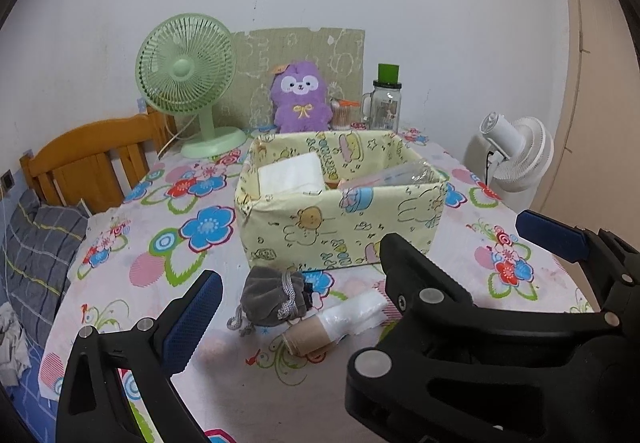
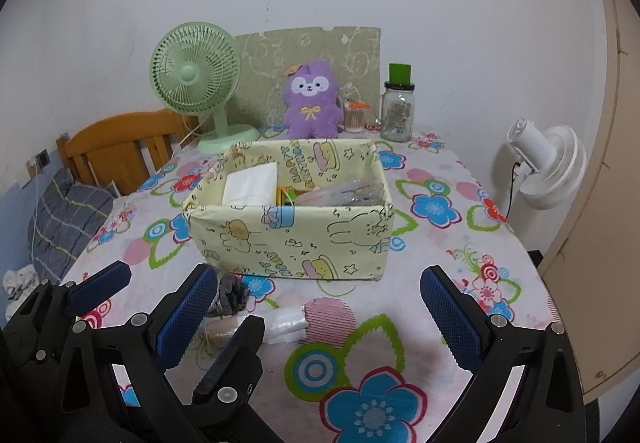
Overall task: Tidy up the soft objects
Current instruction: 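Open both grippers and move them back toward the grey pouch and white towel, then grasp grey drawstring pouch with left gripper while right gripper grasps rolled white towel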
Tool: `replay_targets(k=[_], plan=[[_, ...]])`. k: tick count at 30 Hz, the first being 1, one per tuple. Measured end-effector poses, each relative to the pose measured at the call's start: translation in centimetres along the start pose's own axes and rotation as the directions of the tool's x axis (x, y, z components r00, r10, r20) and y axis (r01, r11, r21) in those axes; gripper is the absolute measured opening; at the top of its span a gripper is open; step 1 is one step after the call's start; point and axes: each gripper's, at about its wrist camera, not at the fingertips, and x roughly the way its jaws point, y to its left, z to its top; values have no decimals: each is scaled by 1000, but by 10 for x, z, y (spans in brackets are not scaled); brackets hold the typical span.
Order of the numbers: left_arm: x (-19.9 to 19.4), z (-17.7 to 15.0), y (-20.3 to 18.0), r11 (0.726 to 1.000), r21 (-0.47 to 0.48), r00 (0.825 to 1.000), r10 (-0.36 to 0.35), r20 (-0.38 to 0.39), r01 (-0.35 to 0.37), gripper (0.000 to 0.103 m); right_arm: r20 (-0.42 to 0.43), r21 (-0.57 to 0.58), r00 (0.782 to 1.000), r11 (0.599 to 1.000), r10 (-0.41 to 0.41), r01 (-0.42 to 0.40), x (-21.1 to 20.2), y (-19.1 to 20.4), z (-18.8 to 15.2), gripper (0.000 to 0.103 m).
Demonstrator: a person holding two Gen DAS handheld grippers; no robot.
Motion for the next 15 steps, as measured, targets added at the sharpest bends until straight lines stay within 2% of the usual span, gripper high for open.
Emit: replay_targets(k=[9,15], plan=[[23,-8,12,1000,-5,998,7,-56,-7,102,-48,4,999,1000,6,-6,28,6,-7,103],[40,-12,21,1000,-11,996,13,-93,-14,96,-73,6,997,1000,3,-3,43,9,-11,103]])
